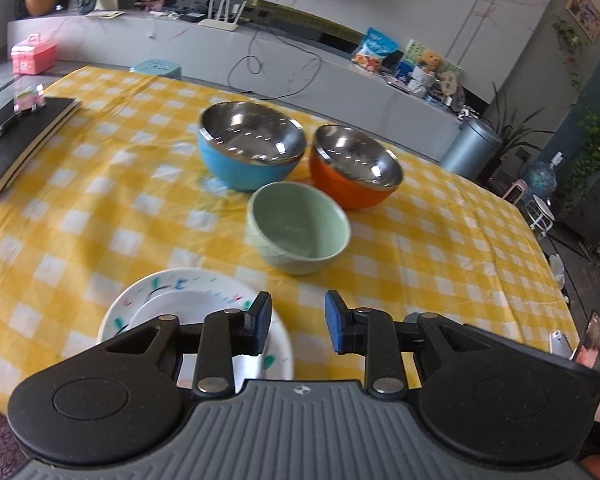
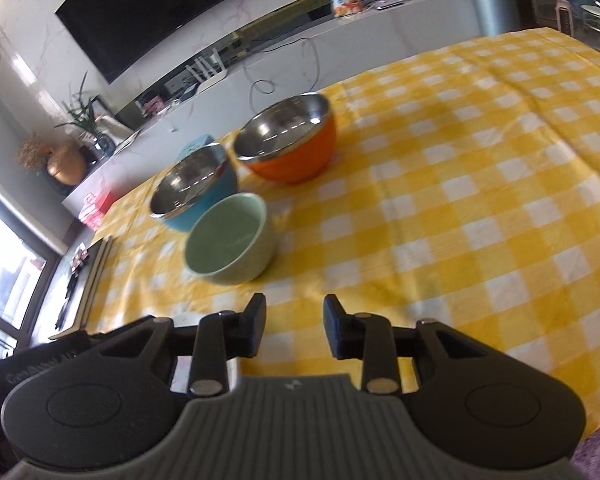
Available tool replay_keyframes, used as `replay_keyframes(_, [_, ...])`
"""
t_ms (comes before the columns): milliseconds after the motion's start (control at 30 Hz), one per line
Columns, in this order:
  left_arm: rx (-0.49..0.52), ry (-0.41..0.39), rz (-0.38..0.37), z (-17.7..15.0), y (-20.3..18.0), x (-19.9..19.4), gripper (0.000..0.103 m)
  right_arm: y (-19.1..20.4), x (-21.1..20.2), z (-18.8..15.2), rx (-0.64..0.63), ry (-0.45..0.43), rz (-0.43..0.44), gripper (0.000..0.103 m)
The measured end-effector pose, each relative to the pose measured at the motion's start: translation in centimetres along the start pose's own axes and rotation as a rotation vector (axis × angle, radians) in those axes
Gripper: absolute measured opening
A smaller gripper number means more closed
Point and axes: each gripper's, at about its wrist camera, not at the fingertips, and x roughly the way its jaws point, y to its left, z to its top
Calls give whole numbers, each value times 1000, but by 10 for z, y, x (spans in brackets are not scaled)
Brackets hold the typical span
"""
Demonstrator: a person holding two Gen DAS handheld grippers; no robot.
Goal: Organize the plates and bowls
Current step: 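Move both open grippers to the rim of the orange steel bowl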
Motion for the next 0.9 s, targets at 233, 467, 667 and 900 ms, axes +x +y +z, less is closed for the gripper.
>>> replay_keyframes(233, [32, -8, -70, 22, -26, 24, 38, -27, 3, 23, 17, -34, -37, 31])
replay_keyframes(467, [-10, -6, -63, 55, -31, 55, 47, -34, 15, 62, 1, -76, -46, 35])
replay_keyframes(667, [2, 5, -29, 86, -36, 84, 50, -25, 40, 93, -30, -85, -49, 37])
replay_keyframes(900, [-3, 40, 19, 105, -38, 121, 54, -20, 74, 115, -23, -72, -54, 43])
